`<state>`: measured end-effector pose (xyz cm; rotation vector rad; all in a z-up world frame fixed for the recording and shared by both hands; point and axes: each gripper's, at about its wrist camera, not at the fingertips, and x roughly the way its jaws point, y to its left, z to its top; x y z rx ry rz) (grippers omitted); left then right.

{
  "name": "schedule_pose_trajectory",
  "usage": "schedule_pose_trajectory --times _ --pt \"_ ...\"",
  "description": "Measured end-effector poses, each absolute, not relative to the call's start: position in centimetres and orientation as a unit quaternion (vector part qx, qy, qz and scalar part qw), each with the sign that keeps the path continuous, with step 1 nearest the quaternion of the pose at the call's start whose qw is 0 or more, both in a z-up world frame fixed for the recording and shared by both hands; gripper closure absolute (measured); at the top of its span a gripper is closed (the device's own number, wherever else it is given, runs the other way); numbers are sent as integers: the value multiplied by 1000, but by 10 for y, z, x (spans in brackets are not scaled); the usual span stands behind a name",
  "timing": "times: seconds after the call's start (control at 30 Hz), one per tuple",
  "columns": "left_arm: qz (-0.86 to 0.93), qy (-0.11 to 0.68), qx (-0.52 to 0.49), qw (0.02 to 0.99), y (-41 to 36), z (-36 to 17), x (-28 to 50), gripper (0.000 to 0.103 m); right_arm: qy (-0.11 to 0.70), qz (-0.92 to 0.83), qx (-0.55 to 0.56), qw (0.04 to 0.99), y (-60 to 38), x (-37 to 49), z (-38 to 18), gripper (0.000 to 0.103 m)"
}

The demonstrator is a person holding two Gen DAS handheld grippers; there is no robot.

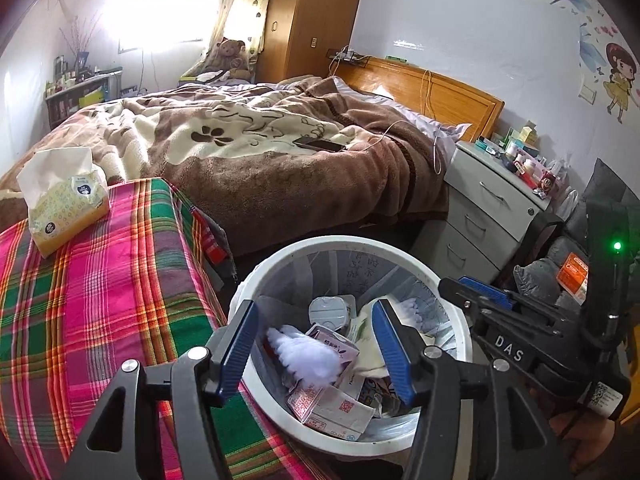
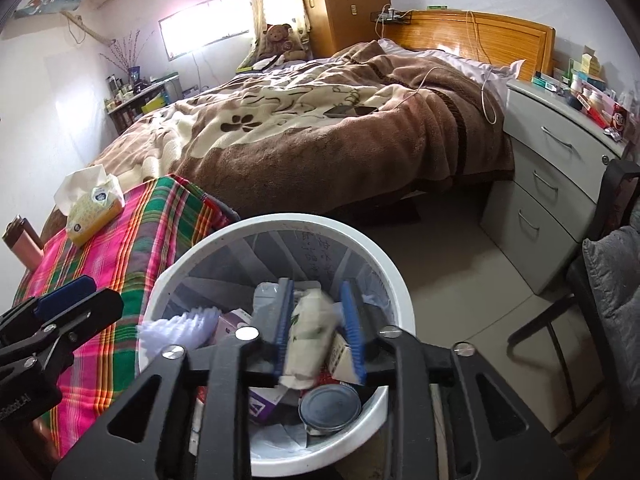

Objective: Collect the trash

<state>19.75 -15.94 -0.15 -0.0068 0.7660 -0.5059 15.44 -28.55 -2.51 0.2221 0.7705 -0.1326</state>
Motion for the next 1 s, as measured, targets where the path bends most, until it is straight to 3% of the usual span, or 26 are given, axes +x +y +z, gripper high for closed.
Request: schedule_pose_trajectory --times 0.43,0.57,0.8,0.87,1.0 --pt "-217 354 -1 910 -141 9 177 38 354 -55 116 926 -277 142 -17 69" --pt "-201 346 -6 917 -128 15 163 38 342 -41 118 931 -269 134 -13 61" --pt "-159 332 -8 930 -105 21 135 38 325 -12 113 939 -249 116 -11 57" --pt "-144 325 -8 935 -96 22 127 38 318 -2 108 942 -242 110 -11 48" --pt "-118 315 -7 942 -83 24 110 38 302 17 107 947 -231 100 -9 43"
